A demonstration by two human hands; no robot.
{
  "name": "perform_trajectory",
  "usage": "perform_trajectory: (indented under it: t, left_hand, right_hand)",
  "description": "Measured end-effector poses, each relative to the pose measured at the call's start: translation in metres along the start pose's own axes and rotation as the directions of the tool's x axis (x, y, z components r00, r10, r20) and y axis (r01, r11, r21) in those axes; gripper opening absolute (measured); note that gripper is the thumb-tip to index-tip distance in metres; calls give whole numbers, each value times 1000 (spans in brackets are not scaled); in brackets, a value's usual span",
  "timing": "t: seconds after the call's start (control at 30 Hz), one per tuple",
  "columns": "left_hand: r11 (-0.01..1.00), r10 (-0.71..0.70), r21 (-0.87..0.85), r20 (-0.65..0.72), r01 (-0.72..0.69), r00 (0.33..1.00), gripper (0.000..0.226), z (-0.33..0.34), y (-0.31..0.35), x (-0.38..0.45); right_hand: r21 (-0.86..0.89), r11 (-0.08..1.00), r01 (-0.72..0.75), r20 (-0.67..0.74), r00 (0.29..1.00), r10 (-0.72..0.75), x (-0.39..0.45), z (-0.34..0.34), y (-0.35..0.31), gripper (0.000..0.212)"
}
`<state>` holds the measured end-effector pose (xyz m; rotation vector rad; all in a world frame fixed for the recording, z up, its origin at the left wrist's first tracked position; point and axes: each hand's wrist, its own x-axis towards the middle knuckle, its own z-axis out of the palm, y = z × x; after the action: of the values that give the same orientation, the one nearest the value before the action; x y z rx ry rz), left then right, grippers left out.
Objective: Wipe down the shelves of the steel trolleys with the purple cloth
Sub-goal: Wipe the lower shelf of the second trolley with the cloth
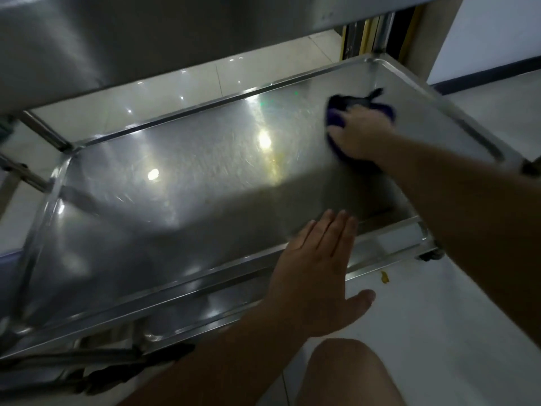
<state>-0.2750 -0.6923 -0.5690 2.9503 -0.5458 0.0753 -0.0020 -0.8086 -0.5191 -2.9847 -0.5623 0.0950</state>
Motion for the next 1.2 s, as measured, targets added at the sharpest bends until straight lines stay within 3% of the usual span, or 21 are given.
perform_trajectory:
  t: [0.13,0.2,0.27,0.37,0.43,0.5,0.57,0.67,0.77,0.87,0.93,1.0,1.07,1.2]
  left_hand:
    - [1000,2,-16,37,-2,999,106,-2,0,1]
    - [1000,3,-26,40,-2,999,107,-6,-1,0]
    - [999,11,-33,36,-10,999,107,-10,-2,0]
    - [999,8,-43,61,-5,998,108,-10,-2,-1]
    - [998,-3,-58,64,7,998,108,-7,-2,-2]
    - [998,-5,-65,50,9,999,109,-5,0,-2]
    - [998,-6,-69,45,9,999,110,-5,1,1]
    - [999,-6,-32,39,8,999,110,-4,1,4]
    - [995,-5,-99,39,9,999,108,-14,-1,6]
    - [918,-6,-397,14,11,1000,77,-35,-16,-2]
    - [917,-77,-394,-32,58,996,52,-47,-36,-23]
    - [935,-269,-265,-98,235,958,48,-55,-67,-55]
    - [873,-479,-184,-143,452,866,57,-65,-108,-96]
    - [591,-806,-117,-113,798,581,69,-79,-181,-183]
  right_hand:
    - [0,936,352,61,934,-351,-20,7,-88,56]
    - [53,876,479,105,870,-481,-42,11,-94,57]
    - [153,843,515,124,836,-534,-71,13,-75,58]
    - [244,893,377,94,908,-409,-93,10,-11,68]
    - [263,957,122,75,986,-146,-82,7,42,66]
    - [237,958,-159,42,987,153,-59,5,80,61]
    - [173,954,-245,7,969,247,-34,7,87,59]
    - [105,974,-200,-22,979,204,-4,17,40,63]
    - [27,998,51,18,999,-52,-2,21,-43,63]
    - [63,966,250,70,965,-254,-15,27,-79,67]
    - [94,966,242,88,964,-250,-21,26,-76,67]
    - [95,969,228,77,969,-235,-25,24,-72,62]
    - [116,977,180,27,983,-184,-30,22,-61,57]
    - [139,986,-95,-49,993,103,-37,13,-11,51]
